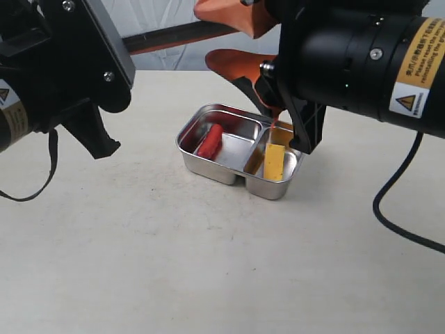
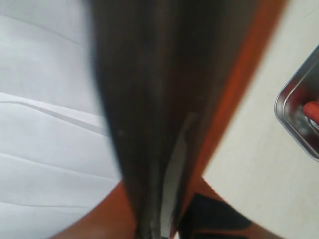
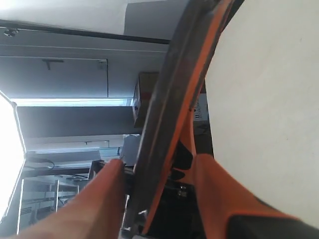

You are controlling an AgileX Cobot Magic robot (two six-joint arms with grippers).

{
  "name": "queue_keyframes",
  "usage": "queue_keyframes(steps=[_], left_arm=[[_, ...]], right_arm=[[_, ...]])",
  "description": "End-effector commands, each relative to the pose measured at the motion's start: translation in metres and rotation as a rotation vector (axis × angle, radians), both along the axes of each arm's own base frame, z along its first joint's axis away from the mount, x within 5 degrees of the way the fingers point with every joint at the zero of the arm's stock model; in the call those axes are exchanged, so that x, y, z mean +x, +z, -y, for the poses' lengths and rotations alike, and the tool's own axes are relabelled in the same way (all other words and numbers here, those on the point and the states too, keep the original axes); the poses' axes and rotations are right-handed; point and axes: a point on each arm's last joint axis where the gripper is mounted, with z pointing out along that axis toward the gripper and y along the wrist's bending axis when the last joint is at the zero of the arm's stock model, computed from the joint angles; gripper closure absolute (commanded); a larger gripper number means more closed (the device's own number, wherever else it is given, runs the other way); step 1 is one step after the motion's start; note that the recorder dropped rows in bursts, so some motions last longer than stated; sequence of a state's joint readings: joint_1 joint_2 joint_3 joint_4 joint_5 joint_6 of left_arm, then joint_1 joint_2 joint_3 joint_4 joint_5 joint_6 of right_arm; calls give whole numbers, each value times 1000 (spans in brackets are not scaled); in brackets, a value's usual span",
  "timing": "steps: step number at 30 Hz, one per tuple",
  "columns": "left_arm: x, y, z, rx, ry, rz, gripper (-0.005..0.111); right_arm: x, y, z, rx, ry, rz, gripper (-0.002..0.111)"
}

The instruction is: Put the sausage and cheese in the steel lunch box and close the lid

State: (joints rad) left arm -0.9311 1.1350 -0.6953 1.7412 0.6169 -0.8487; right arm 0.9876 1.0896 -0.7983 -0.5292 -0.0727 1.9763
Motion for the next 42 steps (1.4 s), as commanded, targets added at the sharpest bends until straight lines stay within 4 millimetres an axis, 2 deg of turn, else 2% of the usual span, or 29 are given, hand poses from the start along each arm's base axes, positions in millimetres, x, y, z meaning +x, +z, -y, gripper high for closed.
queue_keyframes(steps=[1,6,8,10,13,14,25,28,32,39,42], left_arm=[[-5,1,3,-3,-8,11,107],[-10,-2,6,14,-10,21,107],[-10,-2,6,14,-10,21,107],[-10,-2,6,14,-13,20,107],[-10,-2,6,14,-14,20,107],[-10,-2,6,14,-16,19,107],[-12,-3,10,6,-55,0,107],[-13,-4,12,4,-85,-12,103],[-13,-4,13,4,-90,-14,91],[-14,-7,13,-24,-91,-60,60],[-14,-7,13,-25,-86,-60,55]], right_arm=[[0,1,-1,3,0,0,64],[3,-4,1,-49,-32,-26,64],[3,-5,2,-54,-35,-28,68],[3,-5,2,-54,-35,-28,80],[3,-5,2,-54,-35,-28,106],[3,-5,2,-54,-35,-28,108],[4,-7,3,-95,-42,-6,108],[4,-8,4,-125,-52,0,108],[5,-9,5,-154,-57,23,109],[20,-9,16,-193,-122,74,109],[28,-9,22,-216,-156,101,109]])
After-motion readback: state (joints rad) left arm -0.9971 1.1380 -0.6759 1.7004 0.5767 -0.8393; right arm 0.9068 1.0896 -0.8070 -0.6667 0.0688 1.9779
